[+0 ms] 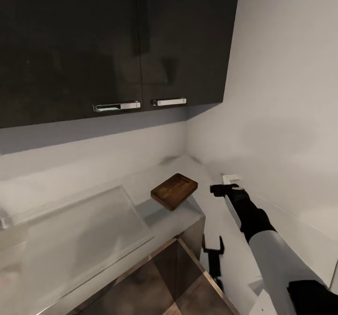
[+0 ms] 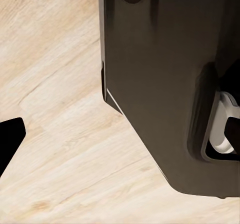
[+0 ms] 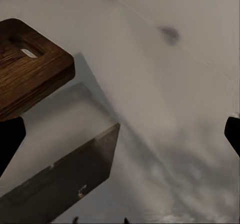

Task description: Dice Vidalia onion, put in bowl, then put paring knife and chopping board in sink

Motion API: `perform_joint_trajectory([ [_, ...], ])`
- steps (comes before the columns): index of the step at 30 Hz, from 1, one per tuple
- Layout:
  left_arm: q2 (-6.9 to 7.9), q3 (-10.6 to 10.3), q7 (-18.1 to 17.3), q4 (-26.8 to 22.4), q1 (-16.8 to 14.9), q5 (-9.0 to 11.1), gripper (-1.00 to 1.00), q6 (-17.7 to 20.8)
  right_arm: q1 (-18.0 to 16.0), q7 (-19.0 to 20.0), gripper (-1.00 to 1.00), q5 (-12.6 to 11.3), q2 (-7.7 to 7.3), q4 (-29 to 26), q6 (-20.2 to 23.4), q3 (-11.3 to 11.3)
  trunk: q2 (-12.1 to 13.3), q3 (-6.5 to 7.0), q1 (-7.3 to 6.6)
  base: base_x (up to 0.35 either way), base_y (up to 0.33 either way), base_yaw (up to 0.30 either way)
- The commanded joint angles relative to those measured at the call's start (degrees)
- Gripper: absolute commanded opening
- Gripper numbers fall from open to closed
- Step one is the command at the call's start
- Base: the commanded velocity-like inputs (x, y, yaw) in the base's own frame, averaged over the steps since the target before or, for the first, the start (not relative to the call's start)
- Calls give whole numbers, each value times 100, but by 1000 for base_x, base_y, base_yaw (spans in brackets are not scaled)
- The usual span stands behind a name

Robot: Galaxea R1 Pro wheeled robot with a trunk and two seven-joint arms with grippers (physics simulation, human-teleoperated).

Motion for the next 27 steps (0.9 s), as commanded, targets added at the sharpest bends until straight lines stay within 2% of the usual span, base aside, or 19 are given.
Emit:
perform_joint_trajectory([
  [1,0,2,-8,-10,2,1,100,2,-47,-21,100,3,-1,-11,189,28,-10,-10,3,0,0,0],
  [5,0,2,-8,-10,2,1,100,2,-169,44,100,-25,16,-32,701,27,-10,-10,3,0,0,0],
  [7,-1,2,-6,-10,2,0,100,2,-266,121,100,-71,23,-47,1123,24,-10,-10,3,0,0,0],
  [13,-1,2,-5,-10,1,0,100,2,-578,159,100,-105,37,-91,1626,27,-10,-10,3,55,0,0],
  [17,-24,2,-8,-10,2,0,100,-2,-653,155,100,-103,44,-706,1984,44,-10,-10,3,87,0,0],
  [19,-59,2,-11,-10,2,0,100,-5,-662,157,100,-103,42,-1185,2426,62,-10,-10,3,38,0,0],
  [20,-96,2,-12,-10,2,0,100,-10,-664,161,100,-105,40,-1620,3073,75,-10,-10,3,14,0,0],
  [23,-115,2,-13,-10,2,0,100,-14,-669,162,100,-106,40,-1830,3103,138,-10,-10,3,8,0,0],
  [24,-118,2,-16,-10,2,0,100,-18,-671,162,100,-104,40,-1870,3103,212,-10,-10,3,3,0,0],
  [25,-121,2,-19,-10,2,0,100,-21,-669,162,100,-101,39,-1925,3103,395,-10,-10,3,1,0,0],
  [27,-122,2,-20,-10,2,0,100,-22,-671,163,100,-99,39,-1948,3103,536,-10,-10,3,1,0,0],
])
